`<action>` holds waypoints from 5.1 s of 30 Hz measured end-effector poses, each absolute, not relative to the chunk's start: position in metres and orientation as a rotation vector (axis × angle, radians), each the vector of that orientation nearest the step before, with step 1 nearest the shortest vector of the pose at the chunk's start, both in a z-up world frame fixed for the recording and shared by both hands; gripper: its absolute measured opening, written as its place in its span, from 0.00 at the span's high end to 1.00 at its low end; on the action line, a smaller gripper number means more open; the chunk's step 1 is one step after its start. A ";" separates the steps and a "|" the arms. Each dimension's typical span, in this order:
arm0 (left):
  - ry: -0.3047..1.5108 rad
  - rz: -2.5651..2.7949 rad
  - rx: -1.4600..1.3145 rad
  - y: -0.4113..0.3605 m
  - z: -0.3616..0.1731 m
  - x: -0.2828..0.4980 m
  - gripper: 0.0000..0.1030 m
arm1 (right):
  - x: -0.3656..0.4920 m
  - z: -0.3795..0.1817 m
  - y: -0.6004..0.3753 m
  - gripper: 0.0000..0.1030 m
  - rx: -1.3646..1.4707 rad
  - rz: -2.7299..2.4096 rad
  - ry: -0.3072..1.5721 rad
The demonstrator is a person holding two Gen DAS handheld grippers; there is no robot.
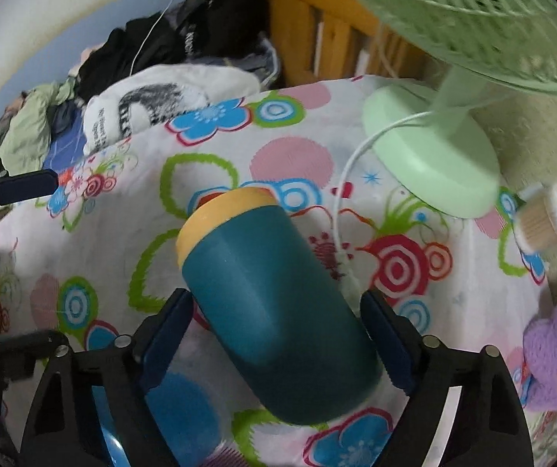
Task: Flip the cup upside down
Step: 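Reach the right tool to the lying teal cup and close around it, then lift the teal cup with the right tool toward the left tool, then close the left tool on the teal cup while the right tool releases it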
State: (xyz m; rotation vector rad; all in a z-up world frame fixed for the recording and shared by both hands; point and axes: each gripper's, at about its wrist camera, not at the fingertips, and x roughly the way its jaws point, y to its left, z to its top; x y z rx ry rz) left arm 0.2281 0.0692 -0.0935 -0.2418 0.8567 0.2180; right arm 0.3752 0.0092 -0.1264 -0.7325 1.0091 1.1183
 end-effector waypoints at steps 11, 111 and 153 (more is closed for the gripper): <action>0.865 0.229 -0.237 0.072 -0.093 0.218 0.00 | 0.361 -0.119 0.008 0.33 -0.758 1.085 1.010; 0.832 -0.088 -0.170 -0.078 -0.088 0.028 0.00 | 0.071 -0.075 -0.303 0.14 0.070 0.502 0.954; 0.836 -0.088 -0.153 -0.085 -0.105 0.046 0.29 | 0.076 -0.109 -0.322 0.14 0.118 0.510 1.029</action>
